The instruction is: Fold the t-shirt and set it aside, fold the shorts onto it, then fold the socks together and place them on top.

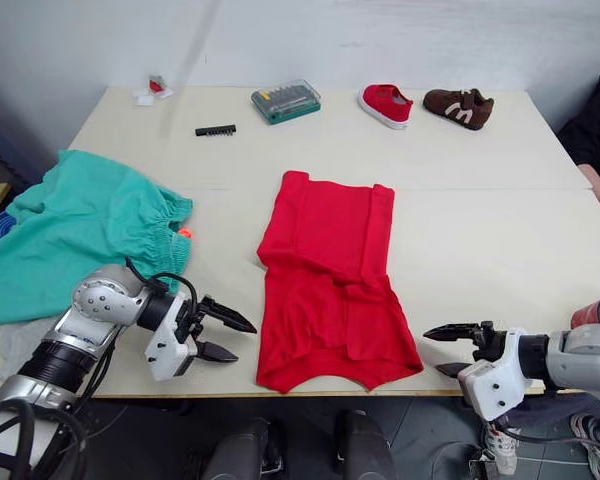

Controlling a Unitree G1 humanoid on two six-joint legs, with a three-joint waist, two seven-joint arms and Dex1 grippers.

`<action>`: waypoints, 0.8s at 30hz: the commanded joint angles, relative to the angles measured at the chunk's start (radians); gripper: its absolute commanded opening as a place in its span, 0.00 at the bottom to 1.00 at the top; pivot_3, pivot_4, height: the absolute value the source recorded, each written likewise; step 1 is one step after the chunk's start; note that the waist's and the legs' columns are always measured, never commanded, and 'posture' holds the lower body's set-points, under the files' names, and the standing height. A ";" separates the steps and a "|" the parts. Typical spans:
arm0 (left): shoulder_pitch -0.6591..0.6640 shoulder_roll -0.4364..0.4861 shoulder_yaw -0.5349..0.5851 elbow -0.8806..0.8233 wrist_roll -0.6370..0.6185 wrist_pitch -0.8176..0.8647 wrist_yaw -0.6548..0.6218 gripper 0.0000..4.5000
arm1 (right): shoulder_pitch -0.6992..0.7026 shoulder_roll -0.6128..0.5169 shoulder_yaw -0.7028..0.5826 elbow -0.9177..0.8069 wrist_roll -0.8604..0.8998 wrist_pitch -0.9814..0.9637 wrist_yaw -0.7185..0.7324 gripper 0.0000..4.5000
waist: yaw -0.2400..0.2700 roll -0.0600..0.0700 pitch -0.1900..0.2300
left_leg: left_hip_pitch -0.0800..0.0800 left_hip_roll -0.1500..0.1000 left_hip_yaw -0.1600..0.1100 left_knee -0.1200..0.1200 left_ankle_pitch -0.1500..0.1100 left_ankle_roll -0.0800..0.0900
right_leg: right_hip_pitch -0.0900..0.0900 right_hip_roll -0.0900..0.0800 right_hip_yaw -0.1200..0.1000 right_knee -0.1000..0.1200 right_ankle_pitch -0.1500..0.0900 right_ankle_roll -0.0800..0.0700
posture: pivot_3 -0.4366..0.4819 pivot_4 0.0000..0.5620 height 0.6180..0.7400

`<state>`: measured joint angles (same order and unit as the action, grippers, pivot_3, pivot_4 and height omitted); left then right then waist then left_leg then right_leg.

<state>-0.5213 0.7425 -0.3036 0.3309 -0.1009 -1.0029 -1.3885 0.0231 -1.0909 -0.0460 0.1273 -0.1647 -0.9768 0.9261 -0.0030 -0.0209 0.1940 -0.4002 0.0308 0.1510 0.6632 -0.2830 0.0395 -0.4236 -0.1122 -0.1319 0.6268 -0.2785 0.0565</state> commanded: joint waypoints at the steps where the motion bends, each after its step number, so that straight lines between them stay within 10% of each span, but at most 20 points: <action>1: -0.014 -0.003 -0.031 0.017 0.012 -0.046 0.027 0.68 | -0.018 0.045 0.063 -0.005 -0.039 -0.015 -0.041 0.69 | -0.001 0.000 0.000 | 0.001 0.000 0.000 0.000 0.000 0.000 | 0.001 0.000 0.000 0.000 0.000 0.000 | 0.48 0.27 1.00; 8: -0.035 -0.061 -0.070 0.071 0.056 -0.029 0.091 0.55 | -0.079 0.144 0.161 -0.075 -0.067 0.051 -0.079 0.69 | -0.001 0.000 0.000 | 0.013 0.002 -0.002 -0.002 -0.005 0.005 | 0.013 0.001 0.000 -0.002 -0.001 -0.001 | 0.48 0.27 1.00; 16: -0.071 -0.097 -0.099 0.130 0.066 -0.003 0.119 0.00 | -0.079 0.145 0.182 -0.125 -0.018 0.148 -0.088 0.16 | 0.002 0.000 0.000 | 0.013 0.001 -0.002 -0.001 -0.005 0.006 | 0.013 0.000 -0.001 -0.002 -0.001 -0.001 | 0.48 0.27 1.00; 18: -0.073 -0.101 -0.097 0.134 0.061 0.012 0.126 0.00 | -0.072 0.138 0.176 -0.145 0.008 0.176 -0.088 0.01 | 0.003 0.000 0.000 | 0.013 0.001 -0.002 -0.001 -0.005 0.006 | 0.013 0.000 0.000 -0.002 -0.001 -0.001 | 0.48 0.27 1.00; 24: -0.072 -0.113 -0.084 0.146 0.018 0.084 0.128 0.00 | -0.027 0.124 0.158 -0.231 0.108 0.291 -0.068 0.01 | 0.004 0.000 0.000 | 0.012 0.001 -0.002 -0.001 -0.005 0.006 | 0.013 0.000 -0.001 -0.001 -0.001 -0.001 | 0.48 0.27 1.00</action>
<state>-0.5859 0.6356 -0.3995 0.4792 -0.0528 -0.9467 -1.2681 -0.0148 -0.9474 0.1455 -0.0529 -0.1177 -0.7201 0.8523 0.0012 -0.0206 0.1938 -0.3878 0.0318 0.1490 0.6622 -0.2884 0.0458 -0.4109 -0.1121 -0.1324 0.6254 -0.2797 0.0551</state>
